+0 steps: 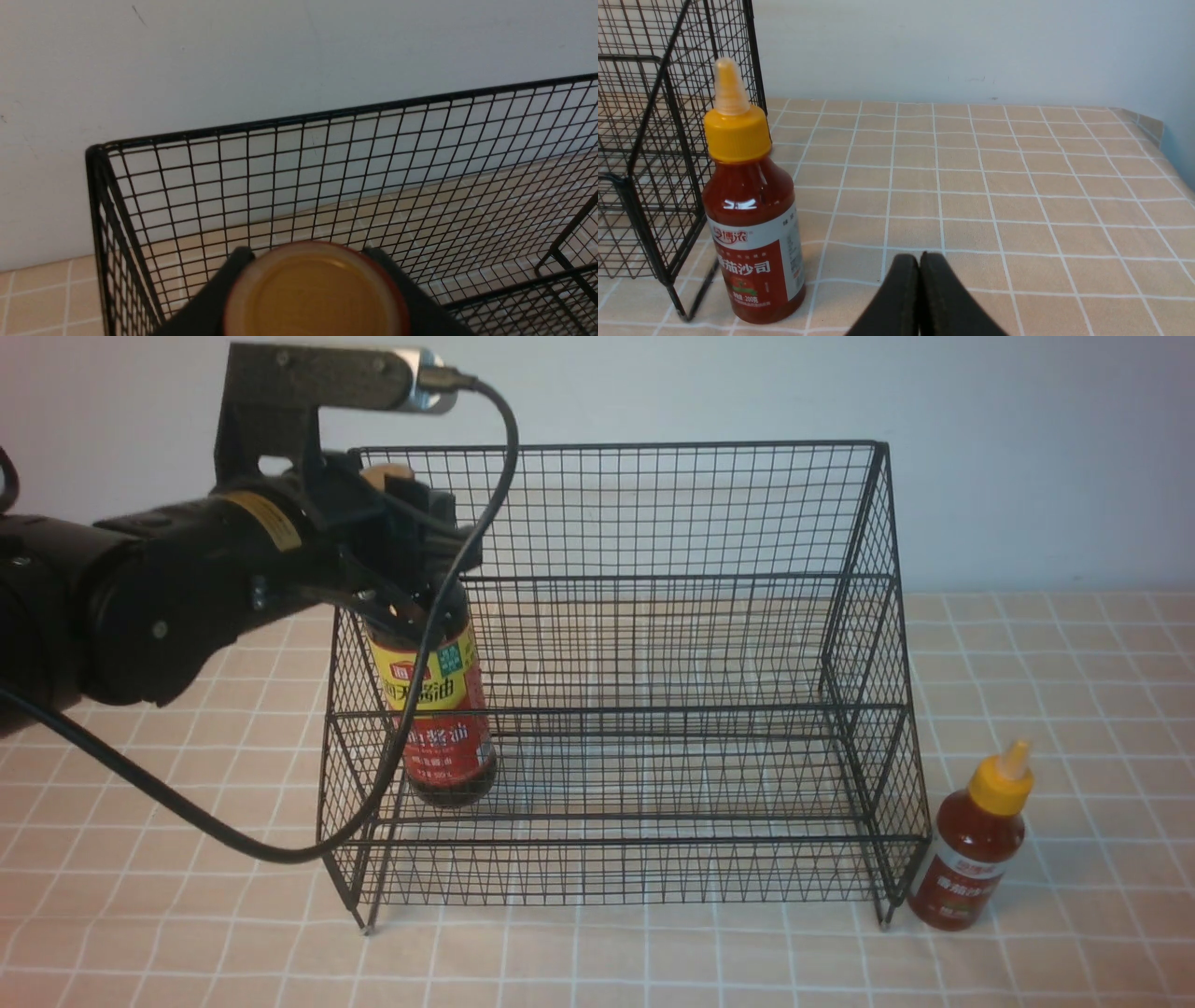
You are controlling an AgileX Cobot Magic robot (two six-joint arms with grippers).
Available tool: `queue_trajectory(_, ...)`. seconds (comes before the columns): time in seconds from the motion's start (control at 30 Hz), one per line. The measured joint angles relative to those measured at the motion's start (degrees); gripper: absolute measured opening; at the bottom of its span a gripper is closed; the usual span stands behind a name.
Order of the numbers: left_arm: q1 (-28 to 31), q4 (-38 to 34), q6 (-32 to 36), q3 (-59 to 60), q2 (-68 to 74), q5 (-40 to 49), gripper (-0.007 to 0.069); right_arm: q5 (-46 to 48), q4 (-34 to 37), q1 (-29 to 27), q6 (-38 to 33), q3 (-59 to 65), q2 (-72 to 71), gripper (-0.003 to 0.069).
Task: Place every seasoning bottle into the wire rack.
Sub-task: Use the left arm to put the condiment bottle back on the shelf
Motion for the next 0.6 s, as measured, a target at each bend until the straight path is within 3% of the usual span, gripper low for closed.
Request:
queue_trajectory(0.3,-0.09,0.00,0.00,-0.39,-0.19,1.32,0.0269,0.00,0.00,0.00,0.00,0.00,0.00,-0.0014)
queue_trajectory(0.47,-0.09,0.00,0.00,-0.57,-1.94,1.47,0.0465,0.00,0.00,0.00,0.00,0.00,0.00,-0.0014)
queue_trajectory(0.6,-0.09,0.00,0.00,-0.57,-4.73,3.67,0.0547,0.00,0.00,0.00,0.00,0.00,0.00,-0.0014)
